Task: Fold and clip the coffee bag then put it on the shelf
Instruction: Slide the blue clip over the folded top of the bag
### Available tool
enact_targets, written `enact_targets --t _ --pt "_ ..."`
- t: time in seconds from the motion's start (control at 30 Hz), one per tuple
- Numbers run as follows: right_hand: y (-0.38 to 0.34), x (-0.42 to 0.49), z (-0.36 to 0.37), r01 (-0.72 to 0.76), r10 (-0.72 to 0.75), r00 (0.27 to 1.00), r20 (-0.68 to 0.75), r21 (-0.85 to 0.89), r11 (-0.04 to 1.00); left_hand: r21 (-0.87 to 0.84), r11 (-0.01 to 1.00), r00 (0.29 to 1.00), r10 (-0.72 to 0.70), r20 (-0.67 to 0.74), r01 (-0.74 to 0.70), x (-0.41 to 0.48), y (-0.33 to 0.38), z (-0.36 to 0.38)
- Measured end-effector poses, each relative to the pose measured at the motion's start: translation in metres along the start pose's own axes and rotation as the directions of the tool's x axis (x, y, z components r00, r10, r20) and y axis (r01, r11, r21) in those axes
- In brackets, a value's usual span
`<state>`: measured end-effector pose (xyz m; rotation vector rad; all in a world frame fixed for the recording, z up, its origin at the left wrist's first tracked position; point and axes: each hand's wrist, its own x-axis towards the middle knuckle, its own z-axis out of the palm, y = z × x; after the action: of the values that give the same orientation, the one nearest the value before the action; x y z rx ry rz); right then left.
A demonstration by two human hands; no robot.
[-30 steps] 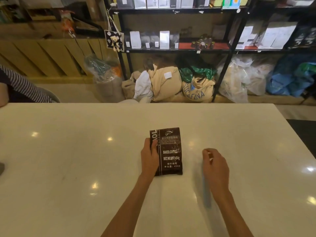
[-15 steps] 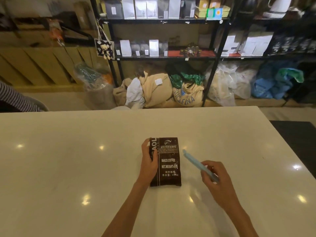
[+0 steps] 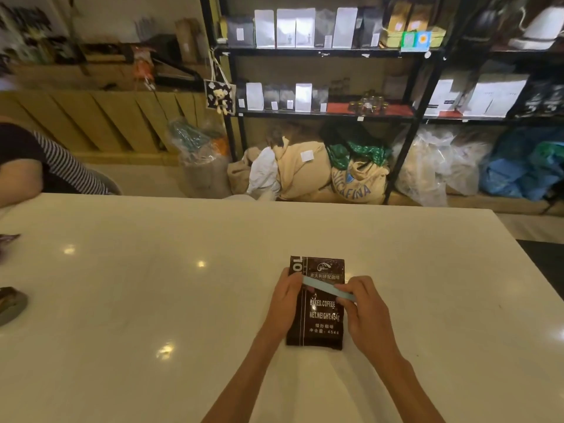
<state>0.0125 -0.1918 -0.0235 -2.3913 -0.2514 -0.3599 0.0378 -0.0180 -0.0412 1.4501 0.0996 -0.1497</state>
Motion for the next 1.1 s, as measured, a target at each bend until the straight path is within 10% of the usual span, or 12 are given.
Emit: enact_targets --t 0.6,0.83,1.1 --pt "0.018 -0.022 -0.025 -0.096 -0.006 0.972 0.236 0.417 0.904 0.093 0.993 0.989 0.082 -0.123 -0.071 0.007 0.000 0.000" --pt "0.044 0.004 -0.084 -0.157 0.221 0.972 -0.079 0.483 0.862 0.068 0.982 0.979 0.184 -0.092 -0.178 0.013 -0.003 0.002" --pt "0.051 0.048 -0.060 -0.368 0.255 0.916 0.309 0.402 0.838 -0.064 0.998 0.993 0.011 -0.120 -0.018 0.017 -0.005 0.003"
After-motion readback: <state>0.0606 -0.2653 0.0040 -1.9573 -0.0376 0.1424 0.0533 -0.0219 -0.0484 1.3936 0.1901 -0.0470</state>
